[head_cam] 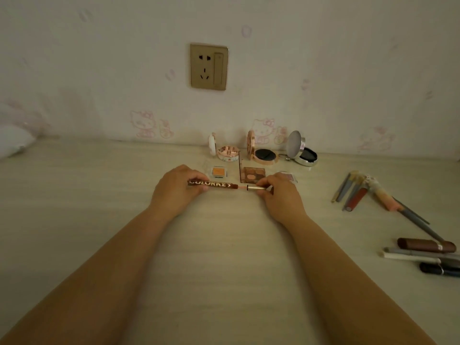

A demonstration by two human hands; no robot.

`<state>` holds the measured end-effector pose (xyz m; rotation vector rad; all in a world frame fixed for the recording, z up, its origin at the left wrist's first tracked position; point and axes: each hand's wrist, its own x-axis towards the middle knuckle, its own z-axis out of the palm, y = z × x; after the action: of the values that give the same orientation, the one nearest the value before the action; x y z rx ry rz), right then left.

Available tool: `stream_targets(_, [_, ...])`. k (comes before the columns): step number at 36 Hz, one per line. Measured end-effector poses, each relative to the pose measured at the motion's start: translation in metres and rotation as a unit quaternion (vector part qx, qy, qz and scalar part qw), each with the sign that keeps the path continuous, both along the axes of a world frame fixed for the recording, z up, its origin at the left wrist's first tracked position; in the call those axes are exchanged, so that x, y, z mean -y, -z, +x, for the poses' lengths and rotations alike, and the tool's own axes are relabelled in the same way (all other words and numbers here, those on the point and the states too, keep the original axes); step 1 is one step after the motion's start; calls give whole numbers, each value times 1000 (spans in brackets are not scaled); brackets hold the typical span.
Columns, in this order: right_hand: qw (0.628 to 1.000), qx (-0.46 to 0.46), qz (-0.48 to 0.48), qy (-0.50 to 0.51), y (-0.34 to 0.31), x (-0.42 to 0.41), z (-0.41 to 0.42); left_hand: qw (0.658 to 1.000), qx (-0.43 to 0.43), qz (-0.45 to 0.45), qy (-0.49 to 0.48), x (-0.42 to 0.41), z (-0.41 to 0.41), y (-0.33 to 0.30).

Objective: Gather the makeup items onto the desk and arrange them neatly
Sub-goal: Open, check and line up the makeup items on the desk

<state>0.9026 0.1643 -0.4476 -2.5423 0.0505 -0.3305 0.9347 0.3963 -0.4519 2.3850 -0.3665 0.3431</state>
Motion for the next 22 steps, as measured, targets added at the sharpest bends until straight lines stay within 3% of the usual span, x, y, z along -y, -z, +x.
stream_targets(7, [1000,-3,-26,12,1,-1,1,999,-15,38,-10,1,6,6])
stream_targets(22, [999,-6,-37,21,0,-3,1,998,-56,25,-18,2,10,7])
